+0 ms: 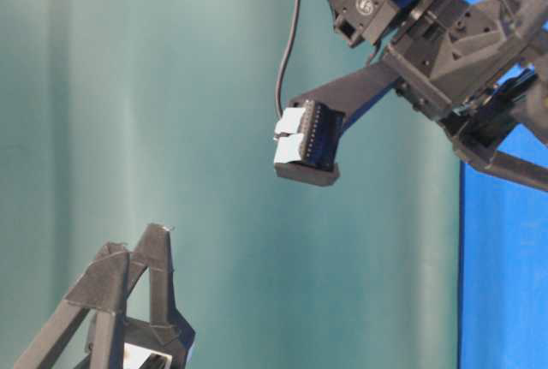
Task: Handover the blue block to the right arm after grasping it with the left arm, then place it in the designated position.
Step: 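Open the right gripper to release the cube on the table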
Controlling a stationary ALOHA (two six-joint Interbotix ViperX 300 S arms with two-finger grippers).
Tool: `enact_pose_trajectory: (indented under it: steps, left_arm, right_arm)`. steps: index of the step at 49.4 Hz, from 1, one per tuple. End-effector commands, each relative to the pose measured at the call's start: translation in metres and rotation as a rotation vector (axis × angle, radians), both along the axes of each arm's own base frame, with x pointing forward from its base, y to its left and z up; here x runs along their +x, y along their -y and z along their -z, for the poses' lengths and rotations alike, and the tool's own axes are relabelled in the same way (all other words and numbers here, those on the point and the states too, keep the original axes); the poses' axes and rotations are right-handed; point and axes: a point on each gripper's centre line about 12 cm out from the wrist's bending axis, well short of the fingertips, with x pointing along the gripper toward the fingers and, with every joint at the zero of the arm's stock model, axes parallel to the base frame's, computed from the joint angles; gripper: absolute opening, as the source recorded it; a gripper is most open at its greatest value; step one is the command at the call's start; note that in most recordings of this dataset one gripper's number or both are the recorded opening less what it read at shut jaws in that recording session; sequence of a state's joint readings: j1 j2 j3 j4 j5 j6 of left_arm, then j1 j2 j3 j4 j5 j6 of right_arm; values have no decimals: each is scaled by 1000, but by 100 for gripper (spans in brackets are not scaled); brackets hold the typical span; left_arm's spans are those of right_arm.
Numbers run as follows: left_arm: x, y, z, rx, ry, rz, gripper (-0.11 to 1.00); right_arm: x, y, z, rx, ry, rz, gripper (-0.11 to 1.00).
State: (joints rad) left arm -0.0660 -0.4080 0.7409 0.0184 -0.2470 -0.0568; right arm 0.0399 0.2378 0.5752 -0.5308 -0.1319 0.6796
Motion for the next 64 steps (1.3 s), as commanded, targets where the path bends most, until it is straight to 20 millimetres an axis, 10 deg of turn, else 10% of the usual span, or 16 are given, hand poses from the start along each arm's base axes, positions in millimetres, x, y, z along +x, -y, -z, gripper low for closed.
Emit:
enact_pose_trajectory:
  steps: [1, 22, 47, 64]
  left_arm:
    - [-1, 0, -10, 0, 29, 0, 93]
    - [-2, 0, -10, -1, 31, 0, 93]
    - [-1, 0, -10, -2, 31, 0, 93]
    - [-1, 0, -10, -2, 31, 0, 93]
  right_arm:
    - [5, 0, -11, 6, 33, 2, 98]
    - [3, -3, -38, 0, 82, -1, 95]
    - [-41, 6, -156, -90, 183, 86, 95]
    - [-84, 14, -202, -116, 245, 132, 95]
